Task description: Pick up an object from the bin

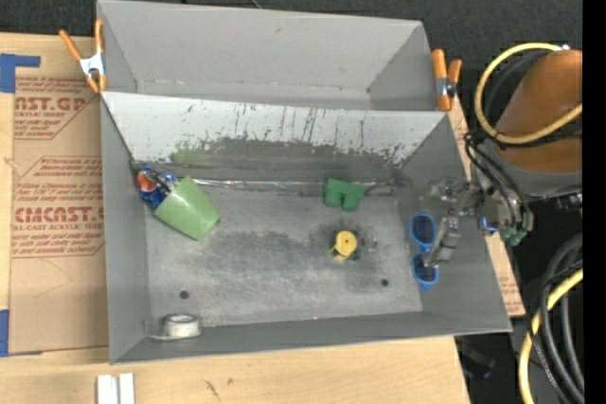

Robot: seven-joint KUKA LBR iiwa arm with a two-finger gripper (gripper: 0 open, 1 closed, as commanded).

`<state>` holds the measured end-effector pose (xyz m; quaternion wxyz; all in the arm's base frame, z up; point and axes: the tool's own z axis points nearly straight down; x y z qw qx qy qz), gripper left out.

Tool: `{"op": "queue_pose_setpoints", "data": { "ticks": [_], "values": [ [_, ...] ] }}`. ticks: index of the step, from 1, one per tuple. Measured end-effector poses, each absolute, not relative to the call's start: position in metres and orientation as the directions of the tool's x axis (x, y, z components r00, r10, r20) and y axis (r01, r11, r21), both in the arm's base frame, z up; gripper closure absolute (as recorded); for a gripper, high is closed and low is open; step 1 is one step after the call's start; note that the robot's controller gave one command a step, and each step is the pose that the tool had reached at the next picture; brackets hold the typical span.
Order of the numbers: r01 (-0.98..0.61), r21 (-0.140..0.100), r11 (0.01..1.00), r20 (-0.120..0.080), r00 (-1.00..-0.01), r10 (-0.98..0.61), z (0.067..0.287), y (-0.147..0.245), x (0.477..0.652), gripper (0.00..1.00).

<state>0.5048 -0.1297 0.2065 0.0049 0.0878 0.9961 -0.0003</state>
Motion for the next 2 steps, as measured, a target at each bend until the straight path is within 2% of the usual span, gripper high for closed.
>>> {"op": "queue_pose_setpoints", "data": {
  "ticks": [1, 2],
  "values": [
    [0.134, 0.002, 0.991, 0.004, -0.991, 0.134, 0.154, -0.076, 0.500, 1.00],
    [0.124, 0.000, 0.992, -0.010, -0.992, 0.124, 0.217, -0.086, 0.520, 1.00]
  ]
}}
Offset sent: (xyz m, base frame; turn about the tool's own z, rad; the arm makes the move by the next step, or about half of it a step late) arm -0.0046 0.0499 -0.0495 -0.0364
